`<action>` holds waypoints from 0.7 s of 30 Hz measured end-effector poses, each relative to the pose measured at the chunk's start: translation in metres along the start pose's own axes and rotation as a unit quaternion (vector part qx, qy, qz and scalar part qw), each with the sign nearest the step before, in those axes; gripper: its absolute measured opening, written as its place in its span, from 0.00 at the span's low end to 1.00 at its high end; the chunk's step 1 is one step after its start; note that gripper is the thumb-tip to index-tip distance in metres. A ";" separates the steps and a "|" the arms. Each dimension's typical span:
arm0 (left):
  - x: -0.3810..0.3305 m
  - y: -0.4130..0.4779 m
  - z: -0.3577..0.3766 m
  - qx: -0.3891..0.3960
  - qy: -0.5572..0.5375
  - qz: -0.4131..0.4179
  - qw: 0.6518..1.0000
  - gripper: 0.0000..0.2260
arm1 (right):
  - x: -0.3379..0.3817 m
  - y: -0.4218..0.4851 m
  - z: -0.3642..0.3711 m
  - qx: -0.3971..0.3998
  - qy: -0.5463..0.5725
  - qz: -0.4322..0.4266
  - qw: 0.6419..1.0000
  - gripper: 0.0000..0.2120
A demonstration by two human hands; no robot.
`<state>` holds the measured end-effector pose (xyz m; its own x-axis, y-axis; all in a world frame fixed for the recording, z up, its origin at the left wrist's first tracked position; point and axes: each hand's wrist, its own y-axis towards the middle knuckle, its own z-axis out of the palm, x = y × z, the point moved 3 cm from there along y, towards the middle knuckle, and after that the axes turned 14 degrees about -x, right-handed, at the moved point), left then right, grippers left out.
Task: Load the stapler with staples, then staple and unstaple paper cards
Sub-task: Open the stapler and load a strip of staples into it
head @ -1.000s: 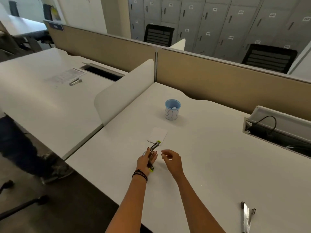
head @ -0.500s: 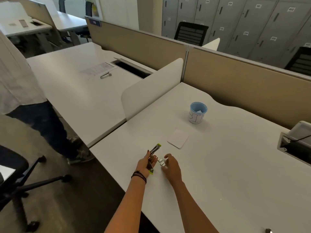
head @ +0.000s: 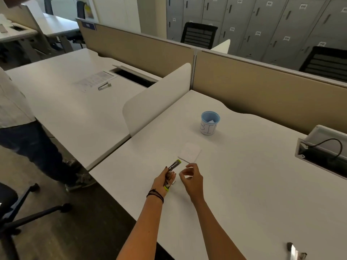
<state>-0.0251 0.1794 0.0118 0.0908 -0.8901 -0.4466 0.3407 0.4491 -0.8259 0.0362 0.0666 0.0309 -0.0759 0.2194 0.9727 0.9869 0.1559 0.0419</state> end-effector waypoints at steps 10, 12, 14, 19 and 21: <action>0.039 -0.009 0.027 0.040 0.084 -0.047 0.995 0.08 | 0.005 0.008 -0.044 -0.036 -0.009 -0.042 0.998 0.13; 0.046 -0.012 0.033 0.047 0.104 -0.048 0.992 0.09 | 0.007 0.009 -0.053 -0.040 -0.016 -0.055 0.998 0.13; 0.052 -0.015 0.040 0.048 0.124 -0.041 0.990 0.09 | 0.009 0.009 -0.062 -0.046 -0.021 -0.062 0.997 0.14; 0.063 -0.023 0.052 0.064 0.168 -0.033 0.983 0.10 | 0.009 0.013 -0.080 -0.064 -0.027 -0.070 0.995 0.14; 0.066 -0.026 0.055 0.069 0.198 -0.018 0.978 0.11 | 0.009 0.015 -0.087 -0.070 -0.029 -0.070 0.995 0.15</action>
<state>0.0238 0.1046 0.0229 -0.2847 -0.7929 -0.5387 0.4622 0.3788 -0.8018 0.0622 -0.0126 0.0602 -0.2187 0.2603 0.9404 0.9758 0.0533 0.2122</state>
